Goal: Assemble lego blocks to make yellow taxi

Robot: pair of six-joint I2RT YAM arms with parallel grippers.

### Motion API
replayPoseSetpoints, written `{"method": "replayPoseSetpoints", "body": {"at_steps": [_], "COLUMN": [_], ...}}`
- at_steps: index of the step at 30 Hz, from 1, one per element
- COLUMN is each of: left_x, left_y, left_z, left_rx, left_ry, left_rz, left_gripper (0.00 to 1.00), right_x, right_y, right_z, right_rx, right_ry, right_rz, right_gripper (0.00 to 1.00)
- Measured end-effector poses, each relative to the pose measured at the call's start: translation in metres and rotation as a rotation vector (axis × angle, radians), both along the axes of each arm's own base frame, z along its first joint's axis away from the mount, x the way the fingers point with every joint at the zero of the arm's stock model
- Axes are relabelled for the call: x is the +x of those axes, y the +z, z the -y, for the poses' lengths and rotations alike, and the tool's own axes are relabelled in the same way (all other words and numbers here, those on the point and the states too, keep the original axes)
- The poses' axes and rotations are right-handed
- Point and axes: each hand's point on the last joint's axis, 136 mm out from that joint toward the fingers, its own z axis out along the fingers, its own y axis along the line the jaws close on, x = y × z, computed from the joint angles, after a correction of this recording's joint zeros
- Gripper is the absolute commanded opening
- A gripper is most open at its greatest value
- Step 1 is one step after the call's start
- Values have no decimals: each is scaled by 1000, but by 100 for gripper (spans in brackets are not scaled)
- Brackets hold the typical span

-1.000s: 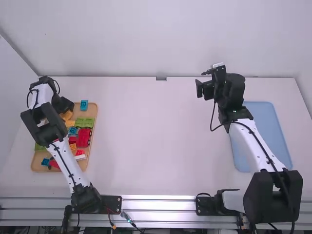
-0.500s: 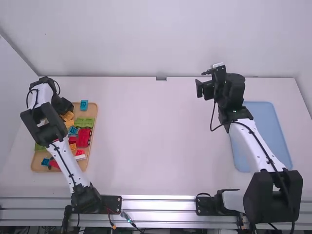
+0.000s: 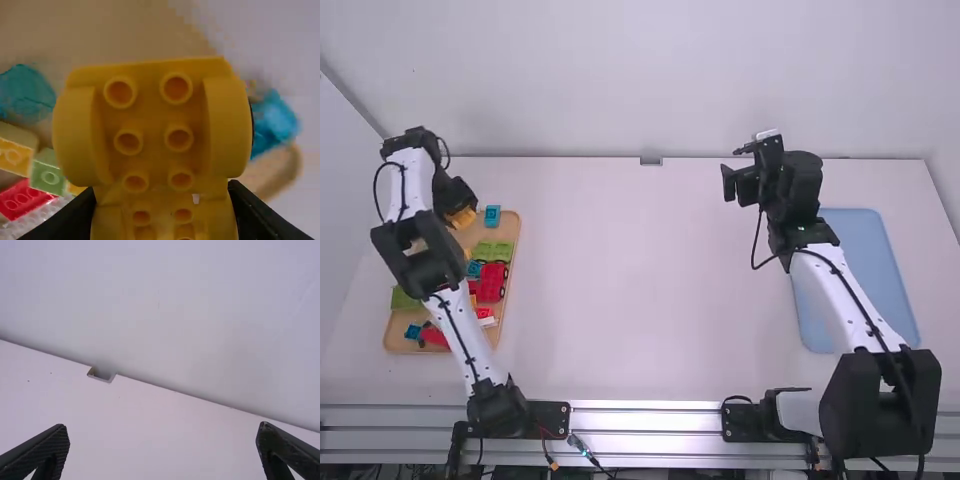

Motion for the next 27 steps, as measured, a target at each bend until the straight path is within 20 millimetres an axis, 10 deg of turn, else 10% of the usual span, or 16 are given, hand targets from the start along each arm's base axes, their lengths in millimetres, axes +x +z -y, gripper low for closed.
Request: {"method": "replayPoseSetpoints", "body": {"at_steps": [4,13,20,27], "left_x": [18,37,-10,-90], "left_y": [16,62,59,14], "left_z": [43,210,309,383], "left_rx": [16,115,190,46], "left_ry": [-137,-596,-1084,-1710], "left_rz": [29,141,186,136], "left_gripper": [5,2,6,2], "right_x": [1,-1,-1,-7], "right_y": [2,-2,-4,-19], "right_z": [0,0,2,5], "right_rx": [2,-1,-8,-17], "right_ry": [0,0,-12,-26], "right_rz": [7,-10,-14,-82], "right_gripper": [99,99,99,99]}}
